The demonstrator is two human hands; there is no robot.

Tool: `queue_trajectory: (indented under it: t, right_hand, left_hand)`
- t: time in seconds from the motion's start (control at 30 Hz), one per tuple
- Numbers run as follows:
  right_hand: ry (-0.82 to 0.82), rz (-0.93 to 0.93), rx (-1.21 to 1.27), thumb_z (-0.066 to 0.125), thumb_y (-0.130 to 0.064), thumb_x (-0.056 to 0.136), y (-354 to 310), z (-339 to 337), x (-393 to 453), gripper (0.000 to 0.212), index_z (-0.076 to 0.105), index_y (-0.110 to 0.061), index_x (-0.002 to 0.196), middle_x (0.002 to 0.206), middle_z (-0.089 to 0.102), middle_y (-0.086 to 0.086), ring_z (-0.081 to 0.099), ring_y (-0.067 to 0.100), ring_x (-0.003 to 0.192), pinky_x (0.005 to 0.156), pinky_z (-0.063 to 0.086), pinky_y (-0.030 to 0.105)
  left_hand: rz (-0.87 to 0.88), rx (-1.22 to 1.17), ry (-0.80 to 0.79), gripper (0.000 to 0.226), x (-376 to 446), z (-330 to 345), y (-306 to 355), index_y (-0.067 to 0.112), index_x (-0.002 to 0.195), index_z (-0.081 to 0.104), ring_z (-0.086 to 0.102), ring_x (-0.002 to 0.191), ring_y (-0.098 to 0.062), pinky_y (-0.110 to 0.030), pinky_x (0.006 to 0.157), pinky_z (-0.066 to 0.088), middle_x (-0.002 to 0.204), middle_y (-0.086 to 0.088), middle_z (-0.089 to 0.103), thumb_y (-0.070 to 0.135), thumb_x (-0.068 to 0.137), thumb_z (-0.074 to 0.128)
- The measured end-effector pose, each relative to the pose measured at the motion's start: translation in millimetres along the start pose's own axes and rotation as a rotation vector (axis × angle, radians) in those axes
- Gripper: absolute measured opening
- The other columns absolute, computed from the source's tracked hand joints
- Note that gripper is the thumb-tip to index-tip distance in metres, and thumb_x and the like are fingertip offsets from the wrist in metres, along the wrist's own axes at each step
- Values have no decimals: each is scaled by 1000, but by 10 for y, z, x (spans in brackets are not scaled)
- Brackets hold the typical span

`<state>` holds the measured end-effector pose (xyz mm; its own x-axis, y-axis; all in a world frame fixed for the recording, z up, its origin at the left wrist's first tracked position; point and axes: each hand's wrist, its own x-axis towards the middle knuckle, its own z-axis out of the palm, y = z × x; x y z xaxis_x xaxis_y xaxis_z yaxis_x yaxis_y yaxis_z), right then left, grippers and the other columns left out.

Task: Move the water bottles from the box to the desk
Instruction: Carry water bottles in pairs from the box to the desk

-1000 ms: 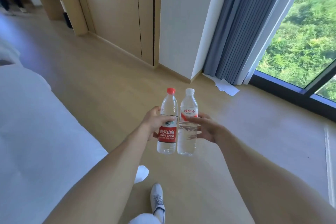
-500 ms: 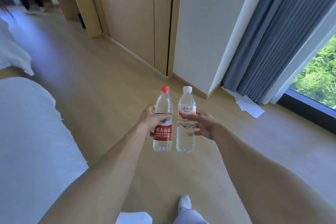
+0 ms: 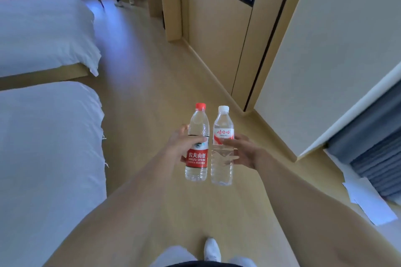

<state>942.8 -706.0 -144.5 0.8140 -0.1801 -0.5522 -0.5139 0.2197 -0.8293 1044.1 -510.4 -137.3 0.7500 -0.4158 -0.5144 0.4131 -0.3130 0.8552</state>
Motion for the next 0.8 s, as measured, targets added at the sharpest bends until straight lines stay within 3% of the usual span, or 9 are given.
queue_trajectory:
  t: [0.1,0.37,0.6,0.73,0.8]
  right_hand:
    - [-54,7,-53,81,-24,79,-366,-54,429,42,68,-17,118,103,73,9,68,27,91,90,53,54]
    - [-146,45,-95,79,-22,81,-1062,53,1720,38,68,-19,118,100,74,5,68,25,86,87,54,50]
    - [-156,32,-138,82,-26,73,-1940,481,3200,53,63,-20,122,109,70,9,65,29,95,93,51,55]
    - [-188,41,-166,78,-26,81,-2537,751,3983,54,57,-20,131,117,69,9,64,28,96,84,54,46]
    - [-190,35,-162,81,-29,75,-2805,860,4313,61,58,-20,131,115,69,8,65,28,97,90,53,50]
  left_hand:
    - [-23,-62,63,65,371,-74,190,29,121,54,73,90,-25,-52,72,61,108,-2,72,27,65,88]
    - [-44,-159,125,64,1435,-540,611,27,118,56,74,92,-29,-61,82,57,104,-5,75,22,64,89]
    - [-45,-205,149,62,2857,-1359,1217,27,122,55,73,95,-28,-59,82,58,110,-6,73,18,69,88]
    - [-63,-211,142,56,3576,-1886,1694,26,117,56,72,97,-31,-62,83,56,111,-9,72,19,70,87]
    - [-66,-211,157,56,3883,-2113,1933,25,117,56,73,95,-32,-62,82,56,109,-10,73,17,71,87]
